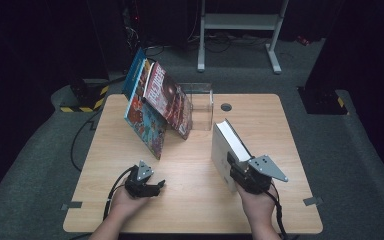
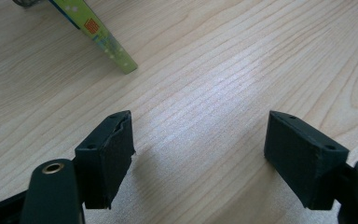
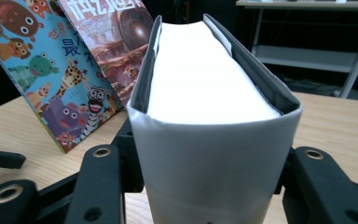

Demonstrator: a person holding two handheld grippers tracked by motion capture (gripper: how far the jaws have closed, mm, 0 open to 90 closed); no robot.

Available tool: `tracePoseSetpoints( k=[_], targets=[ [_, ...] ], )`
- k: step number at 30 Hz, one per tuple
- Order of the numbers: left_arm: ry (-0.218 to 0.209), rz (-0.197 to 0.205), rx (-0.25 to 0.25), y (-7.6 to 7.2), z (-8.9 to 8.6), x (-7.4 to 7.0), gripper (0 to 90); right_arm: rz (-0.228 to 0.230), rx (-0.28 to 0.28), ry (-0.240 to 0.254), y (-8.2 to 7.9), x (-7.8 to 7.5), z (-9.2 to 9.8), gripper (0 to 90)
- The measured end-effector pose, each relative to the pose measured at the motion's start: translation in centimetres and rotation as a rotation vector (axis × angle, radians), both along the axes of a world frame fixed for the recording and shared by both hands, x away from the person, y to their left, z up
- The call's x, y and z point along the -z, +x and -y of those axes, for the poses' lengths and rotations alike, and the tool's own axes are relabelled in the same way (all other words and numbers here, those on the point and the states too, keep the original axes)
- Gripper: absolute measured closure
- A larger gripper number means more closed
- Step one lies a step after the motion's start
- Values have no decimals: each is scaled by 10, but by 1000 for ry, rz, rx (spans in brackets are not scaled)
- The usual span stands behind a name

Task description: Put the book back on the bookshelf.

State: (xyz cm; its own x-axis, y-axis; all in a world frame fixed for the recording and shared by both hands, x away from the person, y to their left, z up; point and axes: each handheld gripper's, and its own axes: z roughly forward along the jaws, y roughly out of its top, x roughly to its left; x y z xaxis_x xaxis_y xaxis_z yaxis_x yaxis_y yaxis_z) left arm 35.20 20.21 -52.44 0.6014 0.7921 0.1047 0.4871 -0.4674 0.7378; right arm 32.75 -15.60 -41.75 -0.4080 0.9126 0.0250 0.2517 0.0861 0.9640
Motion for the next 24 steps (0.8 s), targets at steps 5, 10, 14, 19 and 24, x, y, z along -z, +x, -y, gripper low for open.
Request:
tracePoseSetpoints(
  k=[5, 10, 14, 19, 24],
  targets=[
    [3, 0, 0, 0, 0, 0, 243, 10, 3, -23, 0, 0, -1, 519],
    [4, -1, 1, 0, 0, 0, 244, -6, 17, -18, 0, -1, -2, 519],
    [4, -1, 2, 0, 0, 0, 246, -13, 12, -13, 0, -2, -2, 513],
    [3, 0, 3, 0, 0, 0, 246, -3, 18, -27, -1, -1, -3, 529],
    [-1, -3, 2, 0, 0, 0, 247, 14, 16, -43, -3, 0, -6, 543]
  ],
)
